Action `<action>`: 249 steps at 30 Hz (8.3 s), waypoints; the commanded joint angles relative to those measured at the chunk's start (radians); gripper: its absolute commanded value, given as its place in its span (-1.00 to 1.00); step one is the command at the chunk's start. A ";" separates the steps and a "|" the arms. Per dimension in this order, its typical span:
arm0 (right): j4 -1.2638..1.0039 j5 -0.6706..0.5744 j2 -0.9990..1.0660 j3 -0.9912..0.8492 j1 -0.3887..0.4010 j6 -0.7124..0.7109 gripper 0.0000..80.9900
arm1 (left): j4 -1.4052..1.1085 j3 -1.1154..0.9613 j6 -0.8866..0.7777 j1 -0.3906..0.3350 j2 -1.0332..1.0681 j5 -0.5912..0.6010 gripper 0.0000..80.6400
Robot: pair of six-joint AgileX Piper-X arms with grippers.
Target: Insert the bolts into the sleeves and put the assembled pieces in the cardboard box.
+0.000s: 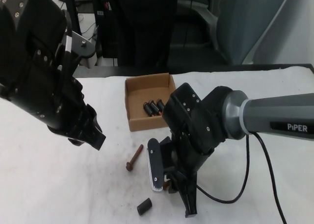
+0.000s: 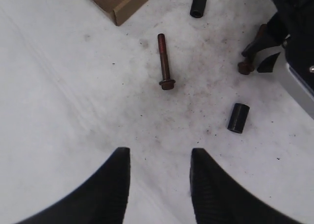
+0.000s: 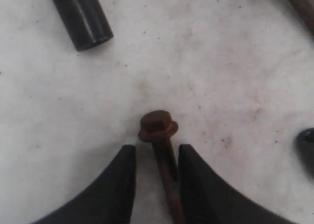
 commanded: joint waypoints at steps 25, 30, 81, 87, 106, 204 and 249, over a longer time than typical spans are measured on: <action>-0.073 0.199 0.047 -0.054 0.001 0.121 -0.98 | -0.001 -0.001 -0.009 0.001 -0.013 0.028 -0.07; -0.080 0.182 -0.031 -0.140 0.001 0.335 -0.98 | -0.012 -0.001 -0.009 0.001 -0.013 0.028 -0.07; -0.088 -0.631 -0.815 -0.076 -0.476 0.944 -0.98 | -0.320 0.265 -0.114 -0.234 0.124 0.155 -0.22; -0.072 -0.655 -0.817 -0.076 -0.476 0.950 -0.98 | -0.294 0.261 -0.095 -0.261 0.164 0.150 -0.19; -0.072 -0.675 -0.817 -0.076 -0.476 0.973 -0.98 | -0.174 0.071 0.137 -0.317 0.320 -0.003 0.08; -0.081 -0.698 -0.852 -0.076 -0.476 0.987 -0.98 | -0.236 0.063 0.134 -0.319 0.515 -0.040 -1.00; -0.370 -0.764 -0.733 -0.076 -0.521 1.283 -0.98 | -0.917 0.069 -0.595 -0.070 -0.044 0.575 -1.00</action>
